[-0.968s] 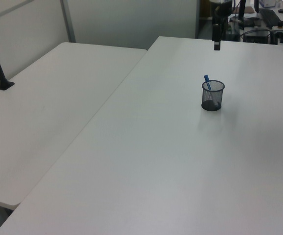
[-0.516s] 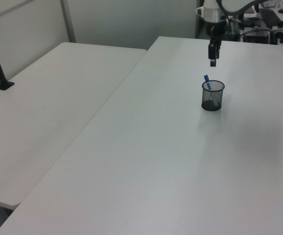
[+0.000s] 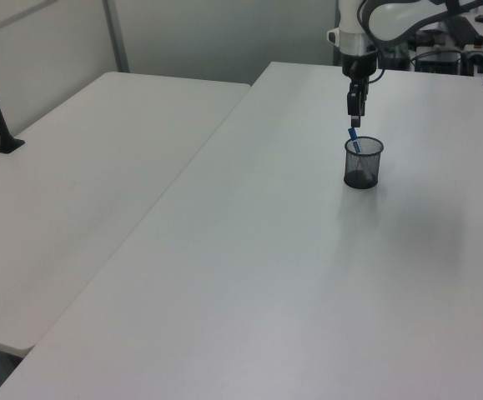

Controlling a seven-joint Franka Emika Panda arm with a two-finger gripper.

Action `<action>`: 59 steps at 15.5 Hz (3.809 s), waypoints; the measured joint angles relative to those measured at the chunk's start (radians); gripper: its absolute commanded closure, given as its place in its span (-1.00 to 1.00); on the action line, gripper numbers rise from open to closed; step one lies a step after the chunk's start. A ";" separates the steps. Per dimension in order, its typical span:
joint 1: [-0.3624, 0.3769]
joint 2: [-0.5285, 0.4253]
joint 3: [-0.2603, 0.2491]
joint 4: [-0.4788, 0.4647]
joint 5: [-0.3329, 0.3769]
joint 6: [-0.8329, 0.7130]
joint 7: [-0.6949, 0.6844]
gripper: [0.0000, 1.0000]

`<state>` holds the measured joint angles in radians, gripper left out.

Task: Remove the marker
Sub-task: 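Lower the gripper over the cup onto the blue-capped marker, then close the gripper on the marker inside the cup, then lift the gripped marker up out of the cup, then carry the marker away from the cup and lower it toward the table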

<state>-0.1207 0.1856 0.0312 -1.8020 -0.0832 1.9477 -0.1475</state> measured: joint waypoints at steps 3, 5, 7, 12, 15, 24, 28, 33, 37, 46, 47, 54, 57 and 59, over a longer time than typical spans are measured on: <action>0.023 0.013 0.002 -0.002 0.000 0.000 0.006 0.01; 0.035 0.019 0.003 -0.004 0.000 0.003 0.017 0.12; 0.041 0.029 0.005 -0.010 0.000 0.029 0.019 0.19; 0.042 0.043 0.005 -0.013 -0.007 0.051 0.020 0.56; 0.042 0.043 0.005 -0.013 -0.007 0.051 0.020 0.67; 0.042 0.033 0.005 -0.007 -0.008 0.051 0.025 0.69; 0.039 0.002 0.005 0.011 -0.008 0.031 0.037 0.69; 0.034 -0.058 0.005 0.070 -0.008 -0.043 0.038 0.69; 0.042 -0.076 0.009 0.106 -0.007 -0.128 0.037 0.69; 0.185 -0.017 0.027 0.108 0.008 -0.176 0.119 0.69; 0.196 -0.002 0.027 0.108 0.024 -0.176 0.128 0.69; 0.253 0.102 0.027 0.108 0.060 -0.136 0.181 0.63; 0.263 0.139 0.027 0.109 0.060 -0.087 0.212 0.00; 0.273 0.154 0.027 0.109 0.060 -0.064 0.236 -0.99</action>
<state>0.1527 0.3397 0.0585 -1.6930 -0.0231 1.8841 0.0882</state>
